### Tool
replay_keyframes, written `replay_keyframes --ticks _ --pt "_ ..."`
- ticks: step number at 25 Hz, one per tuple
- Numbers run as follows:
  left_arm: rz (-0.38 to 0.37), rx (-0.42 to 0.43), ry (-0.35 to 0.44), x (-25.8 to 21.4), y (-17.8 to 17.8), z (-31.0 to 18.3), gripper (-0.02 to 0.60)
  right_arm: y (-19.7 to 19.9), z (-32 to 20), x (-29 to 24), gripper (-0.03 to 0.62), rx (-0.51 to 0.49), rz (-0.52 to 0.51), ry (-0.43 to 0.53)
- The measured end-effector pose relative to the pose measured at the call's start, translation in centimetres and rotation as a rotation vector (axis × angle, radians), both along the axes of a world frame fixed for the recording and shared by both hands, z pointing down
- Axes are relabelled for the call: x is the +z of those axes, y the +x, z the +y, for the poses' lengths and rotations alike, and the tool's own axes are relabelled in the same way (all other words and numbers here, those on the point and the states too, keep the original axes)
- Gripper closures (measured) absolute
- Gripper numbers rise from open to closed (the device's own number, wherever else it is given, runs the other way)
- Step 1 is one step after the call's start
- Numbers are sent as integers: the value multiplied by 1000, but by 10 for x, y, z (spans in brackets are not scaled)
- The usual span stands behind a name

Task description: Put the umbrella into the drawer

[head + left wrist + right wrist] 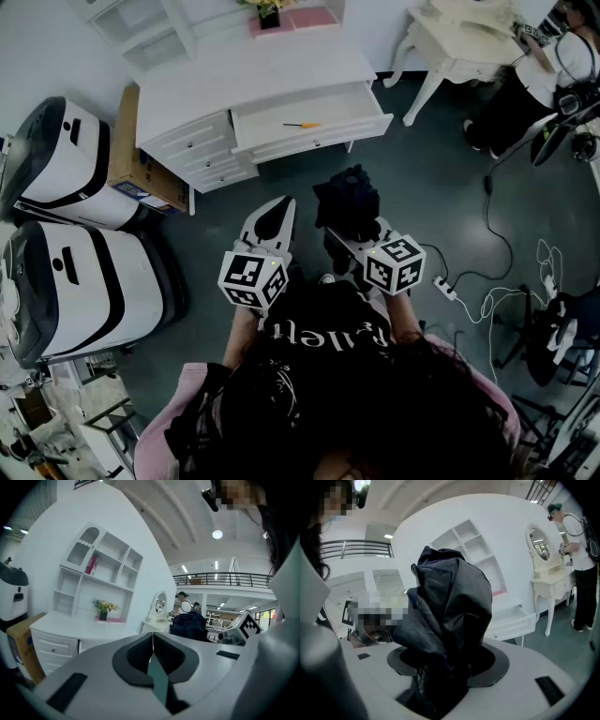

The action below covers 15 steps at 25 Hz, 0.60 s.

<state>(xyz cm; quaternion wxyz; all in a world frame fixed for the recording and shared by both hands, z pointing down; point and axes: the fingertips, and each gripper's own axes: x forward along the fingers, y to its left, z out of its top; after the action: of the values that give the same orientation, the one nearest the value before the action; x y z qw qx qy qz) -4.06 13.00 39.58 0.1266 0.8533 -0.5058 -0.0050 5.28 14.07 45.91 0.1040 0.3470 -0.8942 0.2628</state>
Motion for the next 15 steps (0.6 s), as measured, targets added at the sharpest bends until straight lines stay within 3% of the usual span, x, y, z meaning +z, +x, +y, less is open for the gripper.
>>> replay_keyframes --ticks 15 --pt "-2 -14 2 -1 10 -5 566 11 -6 -1 321 -9 -18 -6"
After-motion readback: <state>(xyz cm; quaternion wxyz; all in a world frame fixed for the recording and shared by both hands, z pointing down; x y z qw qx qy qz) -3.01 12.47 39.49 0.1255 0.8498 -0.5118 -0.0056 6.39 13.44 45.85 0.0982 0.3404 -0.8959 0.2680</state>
